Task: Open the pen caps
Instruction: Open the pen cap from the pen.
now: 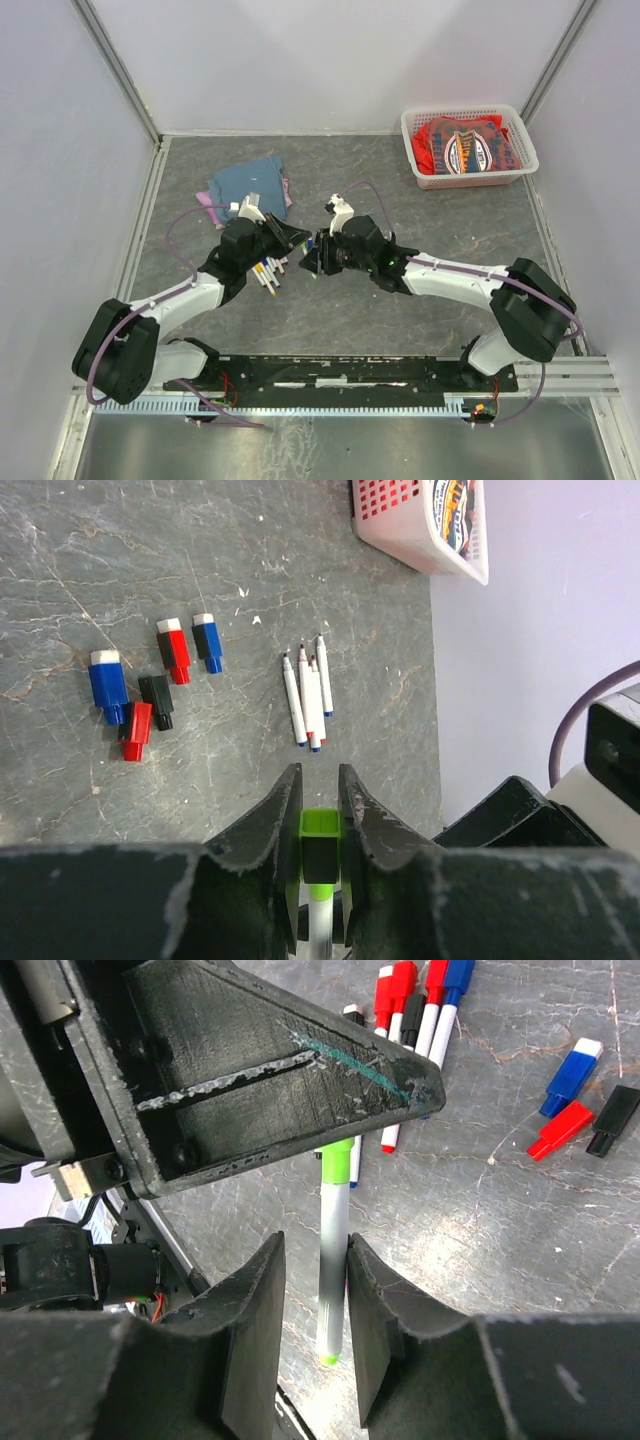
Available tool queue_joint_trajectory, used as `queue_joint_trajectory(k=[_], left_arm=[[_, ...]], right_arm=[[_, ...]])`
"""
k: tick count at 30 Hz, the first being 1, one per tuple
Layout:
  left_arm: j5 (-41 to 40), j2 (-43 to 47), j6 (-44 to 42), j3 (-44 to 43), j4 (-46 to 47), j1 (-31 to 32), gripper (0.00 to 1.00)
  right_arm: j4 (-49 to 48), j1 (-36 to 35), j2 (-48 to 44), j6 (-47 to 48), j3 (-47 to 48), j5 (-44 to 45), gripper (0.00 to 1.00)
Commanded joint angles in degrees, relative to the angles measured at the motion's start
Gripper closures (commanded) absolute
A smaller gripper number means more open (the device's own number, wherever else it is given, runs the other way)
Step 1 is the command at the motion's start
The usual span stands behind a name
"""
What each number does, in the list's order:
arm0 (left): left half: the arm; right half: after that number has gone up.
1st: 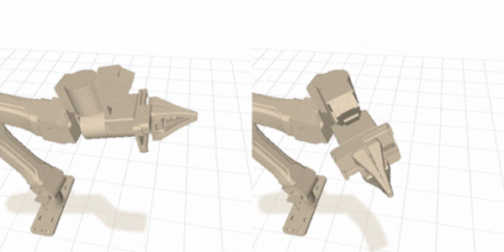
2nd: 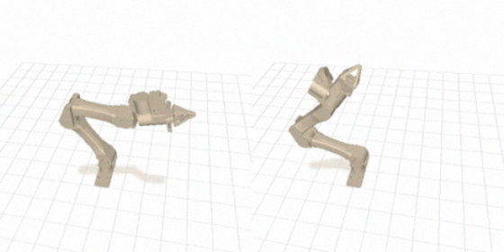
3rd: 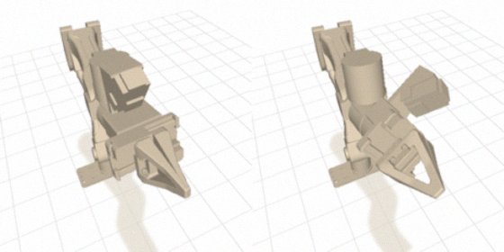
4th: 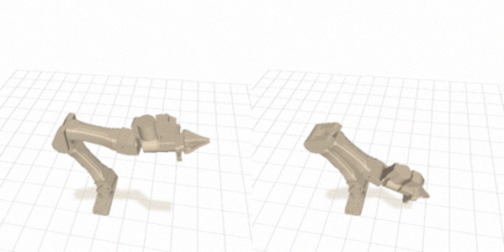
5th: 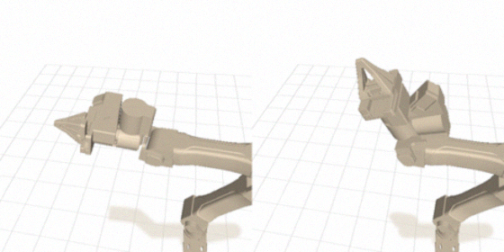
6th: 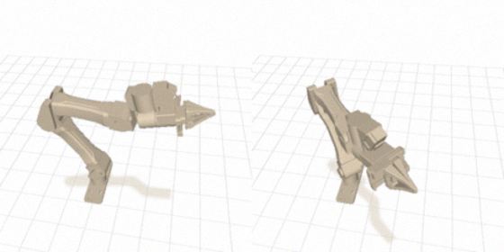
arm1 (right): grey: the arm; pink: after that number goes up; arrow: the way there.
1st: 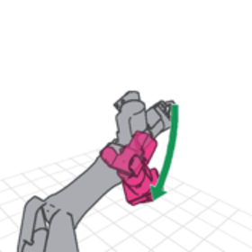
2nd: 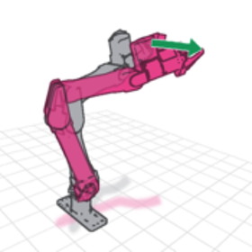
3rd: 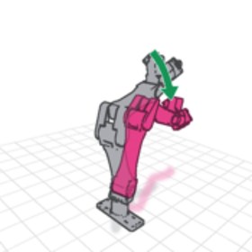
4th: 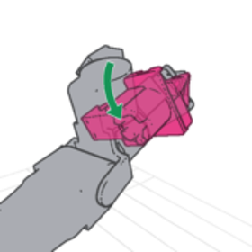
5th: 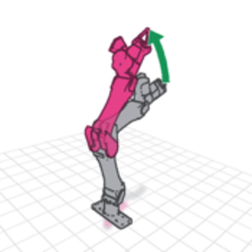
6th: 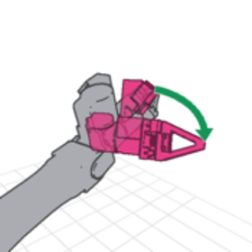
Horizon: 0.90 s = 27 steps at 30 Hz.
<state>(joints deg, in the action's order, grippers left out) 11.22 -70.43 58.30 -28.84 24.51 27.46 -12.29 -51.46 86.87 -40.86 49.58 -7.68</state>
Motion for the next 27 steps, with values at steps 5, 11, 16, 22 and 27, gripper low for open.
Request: queue_joint_trajectory(k=[5, 11, 16, 22, 27], left_arm=[[2.52, -0.33, 3.62, 0.23, 4.93, -0.16, 0.97], [2.74, -0.53, 4.4, -0.34, 4.98, -0.17, 0.97], [1.24, -1.6, 4.88, -0.82, 4.37, -0.18, 0.97], [-5.39, -0.43, 3.54, -4.46, -5.45, 0.37, 0.97], [-12.0, 0.77, 1.73, -6.95, -11.56, 0.58, 0.97]], right_arm=[[-5.11, 0.22, 3.43, -2.11, 2.73, -3.02, 0.72], [-4.67, 0.31, 4.98, -2.08, 3.64, -2.95, 0.85], [-0.91, 0.4, 6.04, -0.17, 5.95, -1.93, 0.99], [6.49, 0.4, 6.31, 4.75, 8.27, 2.48, 0.99], [8.46, 0.4, 6.6, 7.9, 7.62, 6.65, 0.99]])
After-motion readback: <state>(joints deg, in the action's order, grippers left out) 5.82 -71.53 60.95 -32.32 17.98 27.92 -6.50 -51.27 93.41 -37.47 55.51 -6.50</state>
